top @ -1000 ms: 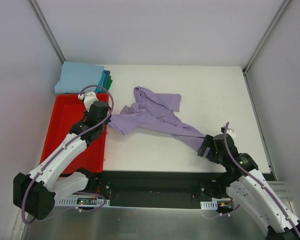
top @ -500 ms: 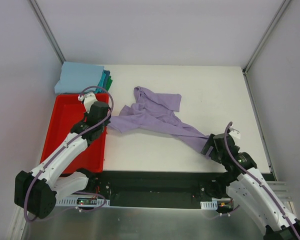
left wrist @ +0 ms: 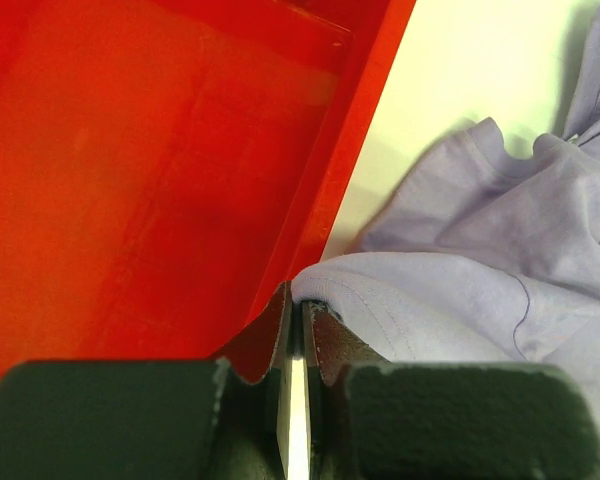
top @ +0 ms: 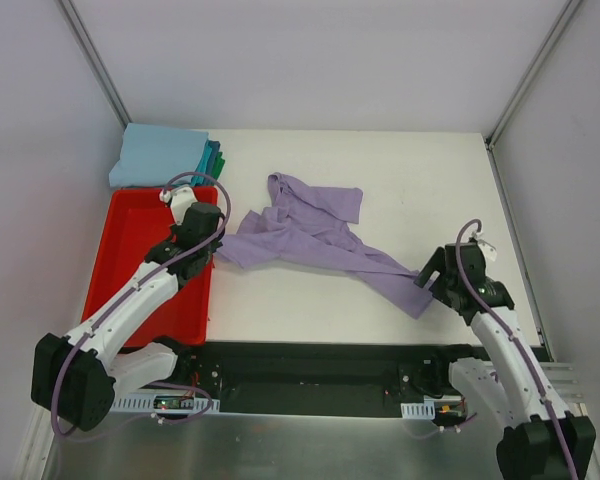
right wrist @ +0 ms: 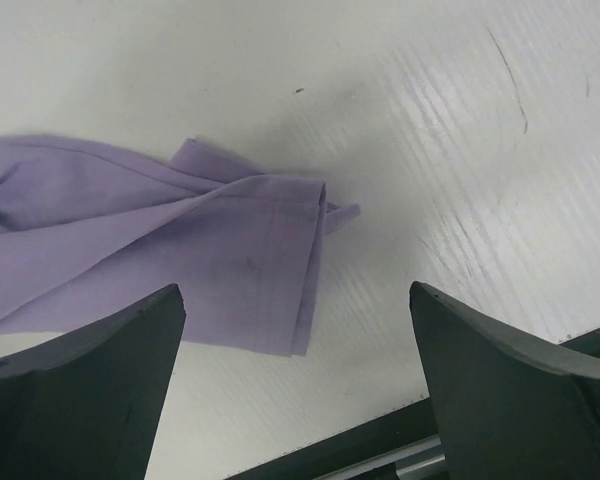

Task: Fold and stack the t-shirts
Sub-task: Flatten out the tshirt

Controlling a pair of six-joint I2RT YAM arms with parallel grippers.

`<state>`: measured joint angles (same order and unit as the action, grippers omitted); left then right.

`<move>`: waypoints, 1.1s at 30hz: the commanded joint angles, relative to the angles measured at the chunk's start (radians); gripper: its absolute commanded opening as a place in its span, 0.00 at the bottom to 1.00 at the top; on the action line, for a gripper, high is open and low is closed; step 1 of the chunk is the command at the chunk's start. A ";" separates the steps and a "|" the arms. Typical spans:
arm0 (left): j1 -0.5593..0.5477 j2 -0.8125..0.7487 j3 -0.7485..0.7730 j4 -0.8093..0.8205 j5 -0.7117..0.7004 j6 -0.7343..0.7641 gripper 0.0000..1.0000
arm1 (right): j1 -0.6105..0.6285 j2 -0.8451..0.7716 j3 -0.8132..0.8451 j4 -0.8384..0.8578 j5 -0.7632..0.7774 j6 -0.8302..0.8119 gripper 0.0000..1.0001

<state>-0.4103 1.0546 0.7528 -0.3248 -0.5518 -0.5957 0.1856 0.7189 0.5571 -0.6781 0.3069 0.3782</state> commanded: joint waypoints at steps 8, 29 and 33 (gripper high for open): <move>0.013 0.018 -0.003 0.039 0.019 -0.006 0.00 | -0.218 0.136 -0.097 0.342 -0.296 -0.070 0.88; 0.013 0.021 -0.003 0.041 0.039 0.005 0.00 | -0.255 -0.010 -0.164 0.416 -0.454 -0.171 0.87; 0.013 0.027 -0.001 0.041 0.041 0.008 0.00 | -0.255 -0.015 -0.145 0.368 -0.537 -0.153 0.87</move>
<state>-0.4103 1.0779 0.7528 -0.3084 -0.5140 -0.5919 -0.0624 0.7116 0.3912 -0.2810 -0.1287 0.2264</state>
